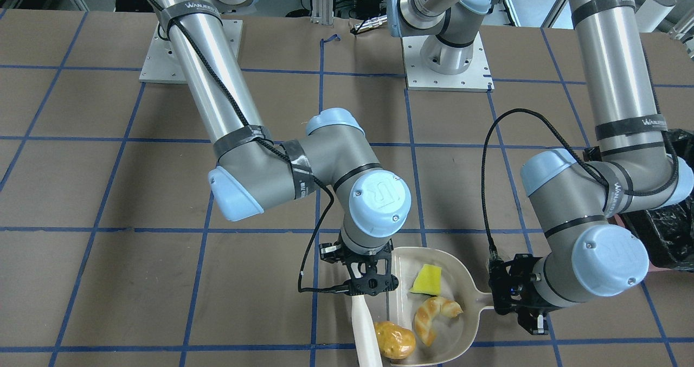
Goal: Sweep and dump trash into bin
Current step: 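Brush the remaining pieces into the dustpan held by the left gripper, then lift the loaded dustpan toward the bin while right returns the brush, then tilt the dustpan over the black bin with the left gripper, then tip the dustpan further to dump trash while right releases the brush, then hold the dustpan inverted over the bin with the left gripper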
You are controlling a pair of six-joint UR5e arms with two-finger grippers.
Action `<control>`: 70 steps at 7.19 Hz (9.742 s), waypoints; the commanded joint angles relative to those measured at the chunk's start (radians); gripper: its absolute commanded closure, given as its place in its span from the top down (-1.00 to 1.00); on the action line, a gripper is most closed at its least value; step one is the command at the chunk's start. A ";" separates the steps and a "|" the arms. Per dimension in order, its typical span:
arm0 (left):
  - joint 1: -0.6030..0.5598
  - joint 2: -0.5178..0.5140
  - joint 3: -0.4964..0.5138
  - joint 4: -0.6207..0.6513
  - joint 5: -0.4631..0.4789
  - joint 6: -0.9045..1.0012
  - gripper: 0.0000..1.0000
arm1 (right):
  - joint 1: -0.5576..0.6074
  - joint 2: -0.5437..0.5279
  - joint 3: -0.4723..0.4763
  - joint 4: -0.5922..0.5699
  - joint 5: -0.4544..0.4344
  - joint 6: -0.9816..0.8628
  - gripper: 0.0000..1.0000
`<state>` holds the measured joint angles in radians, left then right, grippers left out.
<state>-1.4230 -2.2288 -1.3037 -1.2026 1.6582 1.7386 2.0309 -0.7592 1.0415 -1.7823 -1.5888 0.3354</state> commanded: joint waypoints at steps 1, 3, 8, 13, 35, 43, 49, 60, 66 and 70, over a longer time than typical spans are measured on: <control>-0.002 0.000 0.000 0.000 -0.002 -0.001 -1.00 | 0.066 0.000 -0.003 -0.008 0.044 0.094 -1.00; -0.002 0.000 -0.002 0.000 -0.005 -0.001 -1.00 | 0.097 -0.003 -0.003 -0.006 0.082 0.161 -1.00; 0.001 0.001 -0.002 0.000 -0.009 -0.010 -1.00 | -0.042 -0.144 0.034 0.167 0.029 0.042 -1.00; 0.108 0.053 0.043 -0.142 -0.159 0.039 -1.00 | -0.562 -0.411 0.392 0.176 0.021 -0.333 -1.00; 0.773 -0.008 0.369 -0.128 0.008 1.521 -1.00 | -0.834 -0.453 0.704 -0.057 -0.109 -0.699 -1.00; 0.771 0.190 -0.053 0.312 0.029 1.572 -1.00 | -0.834 -0.446 0.674 -0.057 -0.151 -0.691 -0.05; 0.773 0.265 -0.129 0.417 0.031 1.629 -1.00 | -0.828 -0.717 0.447 0.220 -0.125 -0.684 1.00; 0.785 0.468 -0.442 0.824 0.023 1.636 -1.00 | -0.489 -0.798 0.402 0.270 0.007 -0.325 1.00; 0.780 0.431 -0.245 0.493 0.012 1.612 -1.00 | -0.489 -0.799 0.414 0.257 -0.005 -0.332 1.00; 0.718 0.400 0.030 0.021 -0.072 1.428 -1.00 | -0.489 -0.799 0.414 0.257 -0.003 -0.335 1.00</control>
<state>-0.6725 -1.8241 -1.3324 -1.0849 1.5964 3.2285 1.5417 -1.5586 1.4555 -1.5248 -1.5939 0.0006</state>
